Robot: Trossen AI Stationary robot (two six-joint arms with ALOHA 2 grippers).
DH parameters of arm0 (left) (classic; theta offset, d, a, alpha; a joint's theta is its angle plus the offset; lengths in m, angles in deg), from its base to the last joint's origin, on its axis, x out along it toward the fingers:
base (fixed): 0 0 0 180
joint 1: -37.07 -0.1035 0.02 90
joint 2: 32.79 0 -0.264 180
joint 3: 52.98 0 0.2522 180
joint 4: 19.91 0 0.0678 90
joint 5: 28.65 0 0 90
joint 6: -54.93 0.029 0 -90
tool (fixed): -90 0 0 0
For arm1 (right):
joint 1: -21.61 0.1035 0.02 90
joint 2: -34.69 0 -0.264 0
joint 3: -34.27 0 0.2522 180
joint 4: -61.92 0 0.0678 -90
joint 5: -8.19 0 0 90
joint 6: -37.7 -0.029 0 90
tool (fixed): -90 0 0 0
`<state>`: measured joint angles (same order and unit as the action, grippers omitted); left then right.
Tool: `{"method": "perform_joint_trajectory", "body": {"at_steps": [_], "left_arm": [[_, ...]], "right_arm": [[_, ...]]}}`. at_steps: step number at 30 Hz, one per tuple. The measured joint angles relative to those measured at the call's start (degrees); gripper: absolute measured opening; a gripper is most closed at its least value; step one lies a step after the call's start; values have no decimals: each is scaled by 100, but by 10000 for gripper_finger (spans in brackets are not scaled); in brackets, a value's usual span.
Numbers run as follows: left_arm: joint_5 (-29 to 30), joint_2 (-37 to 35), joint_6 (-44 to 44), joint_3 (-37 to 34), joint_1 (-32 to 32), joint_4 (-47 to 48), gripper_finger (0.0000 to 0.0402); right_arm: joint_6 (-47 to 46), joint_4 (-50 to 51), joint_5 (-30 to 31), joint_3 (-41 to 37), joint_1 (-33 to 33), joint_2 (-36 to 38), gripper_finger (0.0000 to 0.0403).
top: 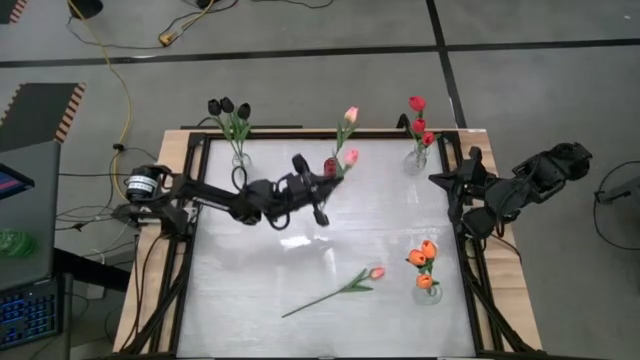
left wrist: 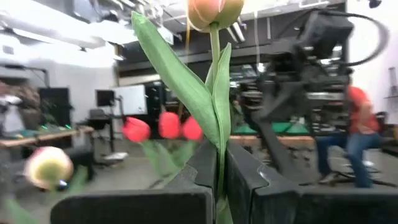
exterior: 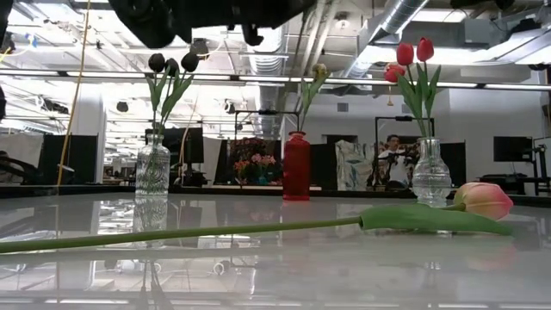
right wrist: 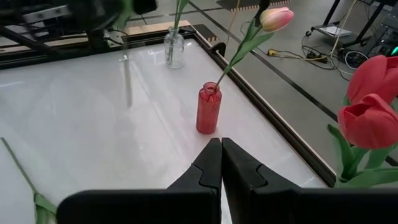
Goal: Sort flowers into vase by color
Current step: Put the top pink flower into the red transparent vase
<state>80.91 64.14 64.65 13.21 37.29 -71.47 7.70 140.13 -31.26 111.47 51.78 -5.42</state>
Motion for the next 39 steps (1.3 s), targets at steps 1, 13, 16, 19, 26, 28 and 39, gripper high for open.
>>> {"method": "perform_joint_trajectory", "body": {"at_steps": [1,13,16,19,26,28,39], "left_arm": [[-60,0,71,-10,-102,-45,0],[-1483,2,88,108,-1362,-871,0],[-1668,2,-47,108,-1569,-1169,0],[-1769,2,-198,111,-1727,-1298,0],[-1917,433,-292,530,-1848,-1420,0],[-1981,630,-265,749,-1847,-1418,0],[-1735,817,-199,844,-1908,-1463,0]], "right_arm": [[0,-2,0,0,0,0,36],[-1,-11,7,0,0,1,36],[1,-11,12,0,0,1,36],[20,-13,15,0,0,1,36],[230,-367,-3,0,-1,1,33],[601,-702,-238,0,-2,-25,29],[1802,-1588,-693,-426,-144,54,26]]}}
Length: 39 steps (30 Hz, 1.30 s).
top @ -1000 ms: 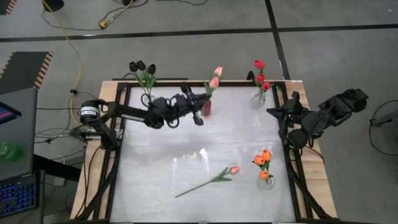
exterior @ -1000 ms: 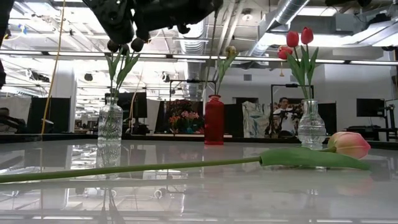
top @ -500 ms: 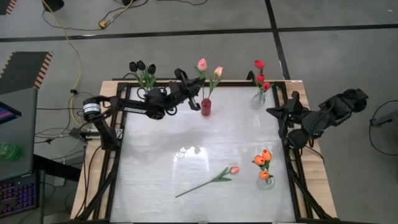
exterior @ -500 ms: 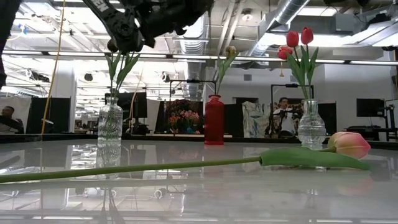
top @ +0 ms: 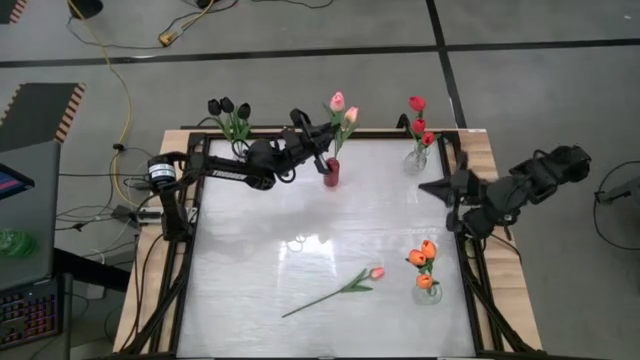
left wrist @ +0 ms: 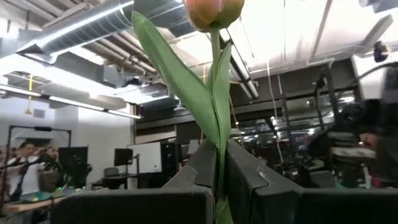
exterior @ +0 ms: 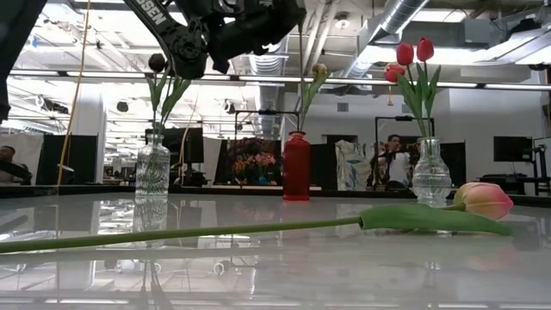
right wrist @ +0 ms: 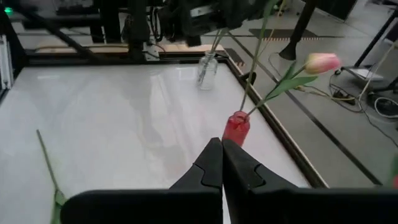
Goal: Sort flowers into vase by color
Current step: Put the top pink flower into the red transparent vase
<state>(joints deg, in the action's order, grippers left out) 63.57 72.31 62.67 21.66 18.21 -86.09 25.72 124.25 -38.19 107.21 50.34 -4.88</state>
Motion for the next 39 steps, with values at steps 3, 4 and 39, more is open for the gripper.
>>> {"method": "perform_joint_trajectory", "body": {"at_steps": [3,4,39], "left_arm": [[10,0,-28,-48,-52,2,0],[18,0,-30,-61,-60,1,0],[471,2,-54,-78,-61,1272,4]], "right_arm": [[289,-484,-516,-524,-156,180,25],[377,-662,-637,-683,-212,255,25],[744,-2560,-2600,-3351,-1804,2024,26]]}}
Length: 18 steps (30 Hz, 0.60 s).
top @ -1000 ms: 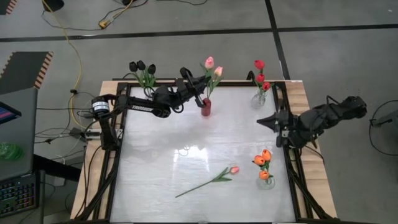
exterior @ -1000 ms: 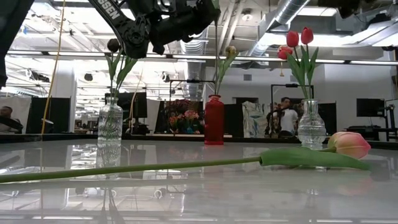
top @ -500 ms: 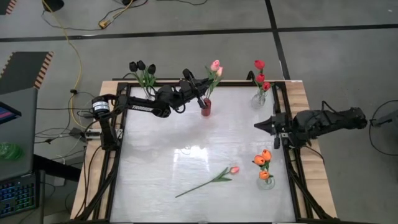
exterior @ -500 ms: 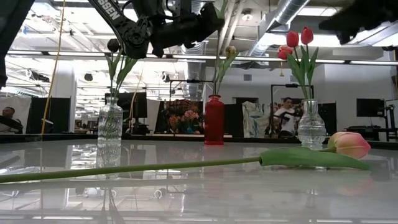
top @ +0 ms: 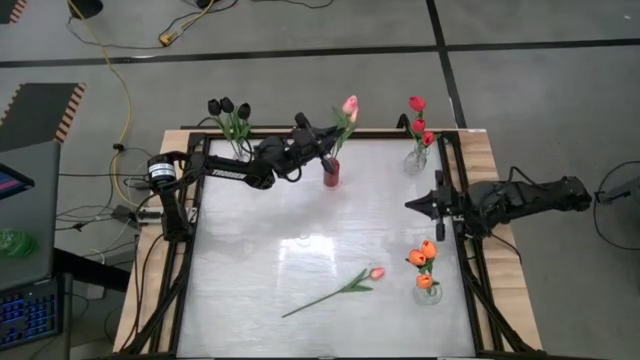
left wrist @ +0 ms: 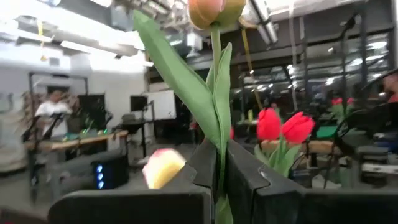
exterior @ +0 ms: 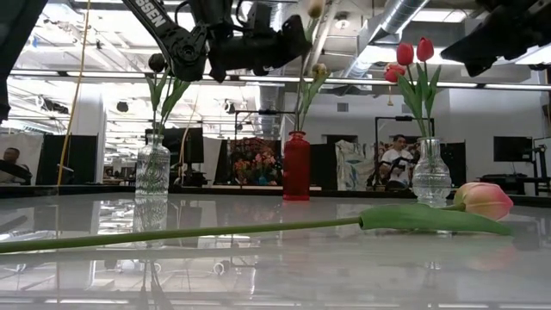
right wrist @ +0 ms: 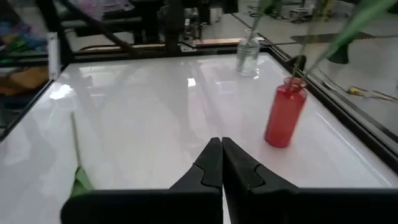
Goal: Sort flowers into vase by color
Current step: Put the top pink flower into the red transparent vase, then put the pink flower into the red transparent vase
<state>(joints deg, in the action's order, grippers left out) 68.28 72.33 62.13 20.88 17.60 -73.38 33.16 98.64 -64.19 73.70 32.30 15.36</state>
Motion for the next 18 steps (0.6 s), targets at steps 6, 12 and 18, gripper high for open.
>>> {"method": "perform_joint_trajectory", "body": {"at_steps": [6,12,18], "left_arm": [[172,0,-239,0,4,247,53],[475,-17,-188,0,75,392,114],[733,-301,-79,0,182,1535,157]], "right_arm": [[39,8,-125,0,0,0,26],[51,9,-126,0,2,-2,26],[51,12,-126,0,2,-2,26]]}}
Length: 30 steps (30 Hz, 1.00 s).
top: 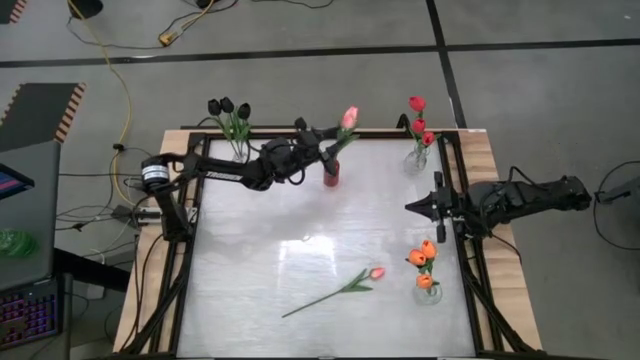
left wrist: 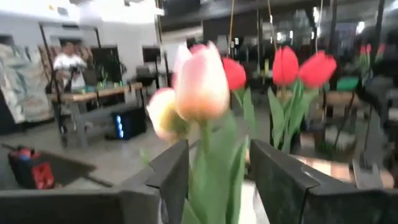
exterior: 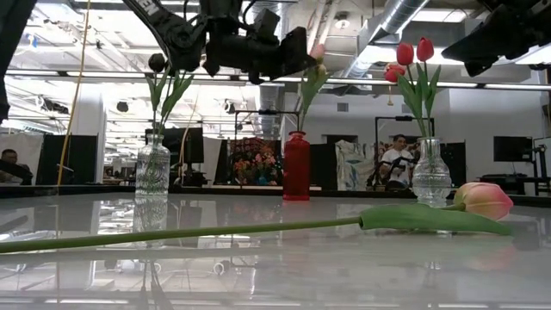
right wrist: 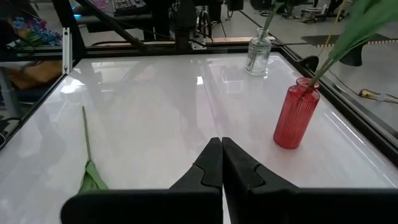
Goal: Sort flowers into vase by color
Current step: Put the pink flower into the red transparent vase
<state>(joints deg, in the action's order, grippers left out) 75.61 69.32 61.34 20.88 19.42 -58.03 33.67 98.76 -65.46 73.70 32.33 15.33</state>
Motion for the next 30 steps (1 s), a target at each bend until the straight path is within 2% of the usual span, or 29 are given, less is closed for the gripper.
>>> {"method": "perform_joint_trajectory", "body": {"at_steps": [10,16,23,27,30], "left_arm": [[-4,-741,3,0,200,1969,169],[-201,-1190,1,0,395,2934,169],[-384,-1466,-122,0,790,3542,169],[-807,-1465,-185,0,1081,3823,169],[-950,-1407,-414,0,1327,3877,169]], "right_arm": [[20,-18,-169,-8,0,7,27],[234,-715,-295,-705,0,433,27],[363,-935,-303,-1207,-110,1328,27],[449,-990,-312,-1484,-324,1906,27],[427,-993,-513,-1620,-496,1916,27]]}}
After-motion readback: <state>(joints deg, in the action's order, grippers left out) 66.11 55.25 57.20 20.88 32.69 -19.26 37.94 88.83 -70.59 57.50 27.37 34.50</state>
